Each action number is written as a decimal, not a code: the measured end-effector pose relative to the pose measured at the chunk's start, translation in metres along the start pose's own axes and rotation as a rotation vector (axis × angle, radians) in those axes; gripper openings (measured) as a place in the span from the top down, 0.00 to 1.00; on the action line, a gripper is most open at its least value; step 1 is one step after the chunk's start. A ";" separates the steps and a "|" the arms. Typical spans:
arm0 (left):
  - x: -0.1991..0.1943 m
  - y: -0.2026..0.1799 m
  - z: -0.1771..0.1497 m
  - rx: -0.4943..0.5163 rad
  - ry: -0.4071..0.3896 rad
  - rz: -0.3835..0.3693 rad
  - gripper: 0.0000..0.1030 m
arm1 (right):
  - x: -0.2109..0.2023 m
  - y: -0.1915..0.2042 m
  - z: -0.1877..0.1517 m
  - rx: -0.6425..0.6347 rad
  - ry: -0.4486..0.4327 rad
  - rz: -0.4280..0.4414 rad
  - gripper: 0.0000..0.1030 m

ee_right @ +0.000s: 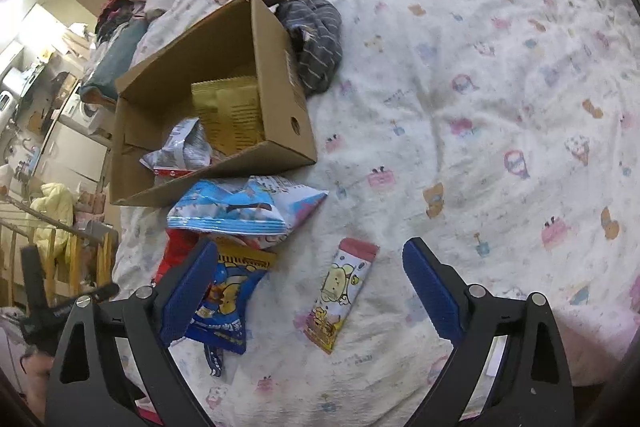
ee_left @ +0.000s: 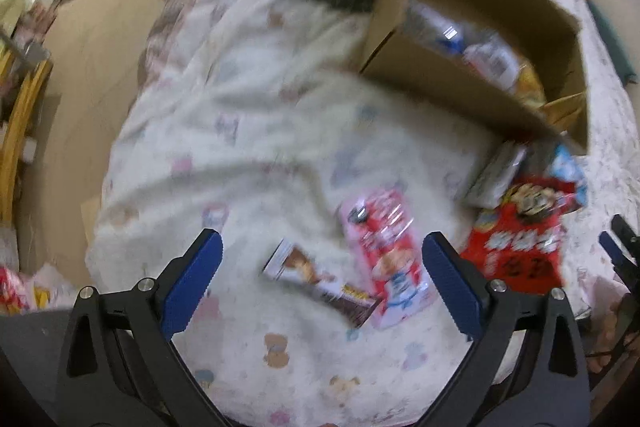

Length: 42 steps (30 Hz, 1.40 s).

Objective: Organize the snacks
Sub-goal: 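Move the left gripper to the chocolate bar while the right gripper approaches the cartoon packet, then grasp the chocolate bar with the left gripper while the right gripper grasps the cartoon packet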

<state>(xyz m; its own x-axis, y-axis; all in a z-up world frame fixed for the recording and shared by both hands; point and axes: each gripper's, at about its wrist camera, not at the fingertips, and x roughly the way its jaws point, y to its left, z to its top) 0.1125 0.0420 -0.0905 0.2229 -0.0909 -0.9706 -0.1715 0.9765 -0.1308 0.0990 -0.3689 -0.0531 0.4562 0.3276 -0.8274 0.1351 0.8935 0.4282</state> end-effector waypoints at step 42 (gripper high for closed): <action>0.004 -0.040 -0.026 0.139 0.013 -0.051 0.86 | 0.094 0.021 -0.034 -0.168 0.337 -0.246 0.64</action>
<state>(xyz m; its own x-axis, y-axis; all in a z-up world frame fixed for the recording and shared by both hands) 0.0956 -0.0028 -0.0944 0.2153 -0.1428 -0.9661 -0.0259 0.9881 -0.1518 0.1148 -0.3091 -0.1339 0.1123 0.1557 -0.9814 0.0460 0.9858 0.1616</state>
